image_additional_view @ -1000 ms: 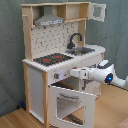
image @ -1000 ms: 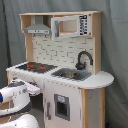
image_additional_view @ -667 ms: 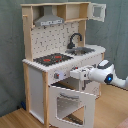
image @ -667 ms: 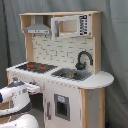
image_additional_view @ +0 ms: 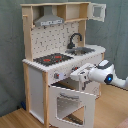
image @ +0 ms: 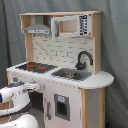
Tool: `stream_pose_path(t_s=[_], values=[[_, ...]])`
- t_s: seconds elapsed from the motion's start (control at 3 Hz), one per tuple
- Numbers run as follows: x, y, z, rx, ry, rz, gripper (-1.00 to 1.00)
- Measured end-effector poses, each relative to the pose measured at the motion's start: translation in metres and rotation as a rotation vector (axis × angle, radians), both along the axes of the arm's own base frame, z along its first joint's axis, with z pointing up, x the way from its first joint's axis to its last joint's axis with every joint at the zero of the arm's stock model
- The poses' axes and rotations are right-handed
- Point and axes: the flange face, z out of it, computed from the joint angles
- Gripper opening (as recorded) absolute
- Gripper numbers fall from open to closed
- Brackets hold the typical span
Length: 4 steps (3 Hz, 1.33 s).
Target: Play with the kitchen
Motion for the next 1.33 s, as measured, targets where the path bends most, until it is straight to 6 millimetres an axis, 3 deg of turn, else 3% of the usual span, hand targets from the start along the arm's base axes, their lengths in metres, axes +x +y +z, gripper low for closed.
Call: stream_pose_path(t_s=[0.33, 0.67, 1.33], values=[[0.0, 0.0006, 0.0015, -0.059, 0.001, 0.006, -1.0], [0.0, 0.0008, 0.002, -0.054, 0.0, 0.006, 1.0], [-0.0018, 0.0051, 0.0064, 0.262, 0.014, 0.012, 1.0]])
